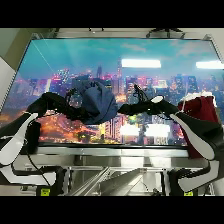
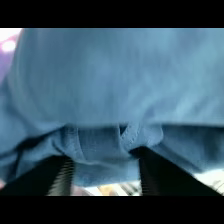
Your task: Fold the shirts.
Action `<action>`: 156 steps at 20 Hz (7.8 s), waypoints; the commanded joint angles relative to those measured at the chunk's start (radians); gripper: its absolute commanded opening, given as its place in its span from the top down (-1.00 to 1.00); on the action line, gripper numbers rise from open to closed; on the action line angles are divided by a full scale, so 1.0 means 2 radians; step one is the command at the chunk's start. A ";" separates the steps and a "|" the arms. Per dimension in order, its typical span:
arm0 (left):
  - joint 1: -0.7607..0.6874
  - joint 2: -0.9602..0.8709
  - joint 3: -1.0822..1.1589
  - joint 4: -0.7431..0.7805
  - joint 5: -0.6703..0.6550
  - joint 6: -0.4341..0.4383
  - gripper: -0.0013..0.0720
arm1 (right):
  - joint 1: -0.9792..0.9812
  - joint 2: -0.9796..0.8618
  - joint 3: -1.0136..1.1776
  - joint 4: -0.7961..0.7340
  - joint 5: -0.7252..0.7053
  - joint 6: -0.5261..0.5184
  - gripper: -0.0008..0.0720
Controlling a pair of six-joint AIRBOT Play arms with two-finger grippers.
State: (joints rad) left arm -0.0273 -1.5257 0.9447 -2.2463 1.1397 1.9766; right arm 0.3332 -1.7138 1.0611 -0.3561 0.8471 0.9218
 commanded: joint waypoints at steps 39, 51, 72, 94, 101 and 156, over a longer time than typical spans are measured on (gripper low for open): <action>-0.013 0.164 0.124 0.002 0.093 -0.063 0.94 | -0.015 0.179 0.119 -0.241 0.179 0.122 0.91; 0.003 -0.088 0.316 0.002 0.142 -0.030 -0.92 | -0.094 0.066 0.174 -0.237 0.164 0.110 -0.08; -0.137 0.041 -0.065 -0.018 -0.080 -0.026 -0.91 | -0.200 0.187 -0.163 -0.257 0.072 0.100 -0.07; -0.051 0.201 0.056 -0.014 0.048 -0.024 0.94 | -0.197 0.277 -0.021 -0.137 0.196 0.036 0.92; 0.038 0.371 0.299 -0.012 0.119 -0.052 0.94 | -0.290 0.457 0.223 -0.126 0.222 0.088 0.92; -0.224 -0.030 -0.004 -0.043 -0.119 -0.078 -0.93 | -0.262 0.024 0.166 -0.253 0.264 0.096 -0.34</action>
State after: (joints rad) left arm -0.3840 -1.5059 0.8978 -2.3352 0.9924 1.8210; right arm -0.2115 -1.6657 1.4082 -0.9031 1.3586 1.1137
